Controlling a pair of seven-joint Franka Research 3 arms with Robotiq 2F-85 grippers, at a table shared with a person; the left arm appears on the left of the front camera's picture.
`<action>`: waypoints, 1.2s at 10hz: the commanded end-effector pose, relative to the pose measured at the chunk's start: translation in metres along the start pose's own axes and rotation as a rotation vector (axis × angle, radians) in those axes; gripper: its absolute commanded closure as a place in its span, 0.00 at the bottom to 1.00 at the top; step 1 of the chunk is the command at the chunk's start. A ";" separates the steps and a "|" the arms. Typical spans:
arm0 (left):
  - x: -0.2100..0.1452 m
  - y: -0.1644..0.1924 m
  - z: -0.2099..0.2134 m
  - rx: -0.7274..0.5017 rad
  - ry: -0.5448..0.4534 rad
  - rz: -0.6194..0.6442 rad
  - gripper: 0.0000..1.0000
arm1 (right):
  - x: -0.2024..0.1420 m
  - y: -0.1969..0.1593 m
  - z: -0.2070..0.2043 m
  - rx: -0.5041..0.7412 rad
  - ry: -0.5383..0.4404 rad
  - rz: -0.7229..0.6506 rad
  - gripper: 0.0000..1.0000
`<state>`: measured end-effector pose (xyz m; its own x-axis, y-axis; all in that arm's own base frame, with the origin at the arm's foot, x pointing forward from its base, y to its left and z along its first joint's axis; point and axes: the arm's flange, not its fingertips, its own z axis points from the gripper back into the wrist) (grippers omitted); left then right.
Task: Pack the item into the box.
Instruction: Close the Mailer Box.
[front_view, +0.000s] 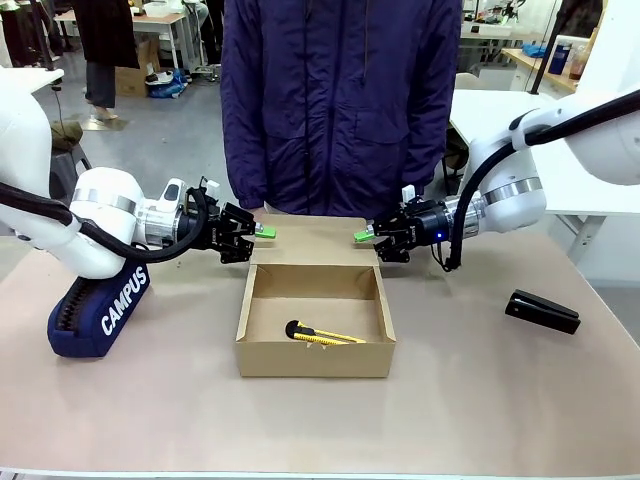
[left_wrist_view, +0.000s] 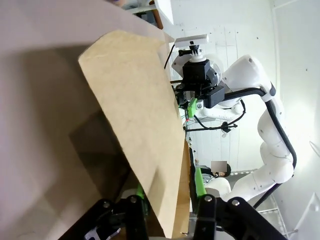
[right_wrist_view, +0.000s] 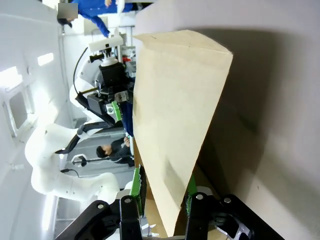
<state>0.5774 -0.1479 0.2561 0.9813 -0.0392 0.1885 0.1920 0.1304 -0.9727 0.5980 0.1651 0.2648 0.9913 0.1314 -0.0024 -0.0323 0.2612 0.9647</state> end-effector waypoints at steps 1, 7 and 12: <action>-0.011 -0.018 0.004 0.004 -0.054 -0.137 0.58 | -0.016 0.019 -0.001 -0.015 -0.067 0.163 0.60; -0.052 -0.060 -0.004 0.104 -0.193 -0.440 0.58 | -0.064 0.053 -0.008 -0.115 -0.176 0.553 0.60; -0.052 -0.067 -0.003 0.113 -0.216 -0.540 0.58 | -0.066 0.053 -0.002 -0.122 -0.149 0.671 0.60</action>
<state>0.5093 -0.1593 0.3115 0.6948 0.0836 0.7143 0.6783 0.2539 -0.6895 0.5279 0.1706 0.3131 0.7373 0.1651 0.6551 -0.6725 0.2722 0.6883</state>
